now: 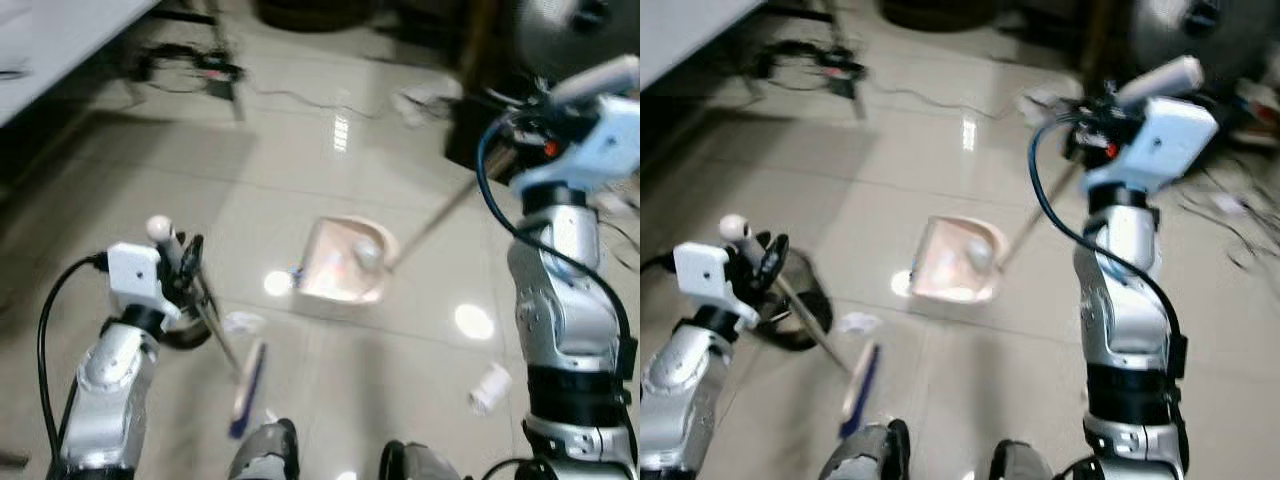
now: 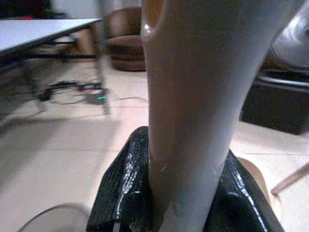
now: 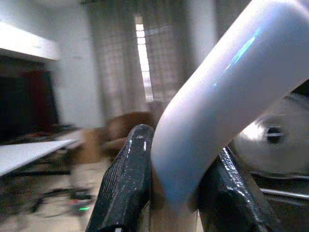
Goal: Sweep floor
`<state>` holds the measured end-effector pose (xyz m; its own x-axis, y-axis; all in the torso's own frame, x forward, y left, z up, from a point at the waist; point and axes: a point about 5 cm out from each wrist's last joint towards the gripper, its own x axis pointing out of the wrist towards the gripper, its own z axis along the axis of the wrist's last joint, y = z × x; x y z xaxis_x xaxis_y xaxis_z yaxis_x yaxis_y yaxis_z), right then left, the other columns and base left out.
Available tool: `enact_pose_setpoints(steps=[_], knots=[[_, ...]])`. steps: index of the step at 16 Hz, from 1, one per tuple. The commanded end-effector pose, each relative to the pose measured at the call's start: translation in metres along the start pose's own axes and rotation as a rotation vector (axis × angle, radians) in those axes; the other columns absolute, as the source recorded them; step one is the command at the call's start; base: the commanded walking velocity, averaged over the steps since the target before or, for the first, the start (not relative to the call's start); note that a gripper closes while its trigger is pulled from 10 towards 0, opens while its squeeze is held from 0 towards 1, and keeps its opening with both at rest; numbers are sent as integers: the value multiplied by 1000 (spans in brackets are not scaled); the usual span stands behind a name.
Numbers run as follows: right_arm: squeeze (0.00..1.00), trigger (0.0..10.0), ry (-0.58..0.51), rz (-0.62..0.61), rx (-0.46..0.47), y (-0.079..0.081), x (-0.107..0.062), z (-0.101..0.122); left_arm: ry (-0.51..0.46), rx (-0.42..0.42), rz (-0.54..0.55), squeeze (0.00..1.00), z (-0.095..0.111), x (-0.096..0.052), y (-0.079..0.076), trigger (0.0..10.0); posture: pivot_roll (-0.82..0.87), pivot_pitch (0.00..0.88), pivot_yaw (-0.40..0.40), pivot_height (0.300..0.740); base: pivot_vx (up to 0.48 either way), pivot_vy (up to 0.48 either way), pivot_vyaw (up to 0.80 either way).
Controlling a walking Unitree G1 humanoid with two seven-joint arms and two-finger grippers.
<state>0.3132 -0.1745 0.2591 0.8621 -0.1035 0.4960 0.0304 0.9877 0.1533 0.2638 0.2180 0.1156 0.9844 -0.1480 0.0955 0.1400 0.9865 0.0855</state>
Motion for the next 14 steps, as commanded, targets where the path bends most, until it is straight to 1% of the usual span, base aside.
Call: enact_pose_setpoints(steps=[1, 2, 3, 5, 6, 7, 9, 13, 14], knots=[[0, 10000, -1, 36, 11, 8, 4, 10, 23, 36, -16, 0, 0, -7, -10, 10000, -18, 69, 59, 740, 0, 0, 800], [0, 10000, 13, 38, 12, 10, 5, 12, 20, 45, -29, 0, 3, -9, -18, 10000, -15, 67, 59, 740, 0, 0, 800], [0, 10000, 19, 38, 15, 12, 6, 15, 14, 33, -32, 0, 6, -9, -25, 10000, -16, 65, 59, 740, 0, 0, 800], [0, 10000, 26, 27, 20, 13, 10, 20, 4, 19, -32, 0, 11, -7, -34, 10000, -24, 58, 60, 740, 0, 0, 800], [0, 10000, 26, 27, 20, 13, 10, 20, 4, 19, -32, 0, 11, -7, -34, 10000, -24, 58, 60, 740, 0, 0, 800], [0, 10000, 36, 10, 32, 13, 14, 24, -5, 11, -21, 0, 17, -4, -39, 10000, -26, 51, 61, 740, 0, 0, 800], [0, 10000, 46, 5, 40, 13, 16, 26, -21, 7, -12, 0, 21, -2, -42, 10000, -23, 46, 57, 740, 0, 0, 800], [0, 10000, 55, -18, 56, 12, 18, 27, -13, 23, 9, 0, 22, 1, -42, 10000, -17, 32, 44, 740, 312, 0, 761], [0, 10000, 51, -29, 74, 11, 17, 27, -12, 25, 12, 0, 22, 1, -41, 10000, -17, 31, 43, 740, 345, 0, 0]])
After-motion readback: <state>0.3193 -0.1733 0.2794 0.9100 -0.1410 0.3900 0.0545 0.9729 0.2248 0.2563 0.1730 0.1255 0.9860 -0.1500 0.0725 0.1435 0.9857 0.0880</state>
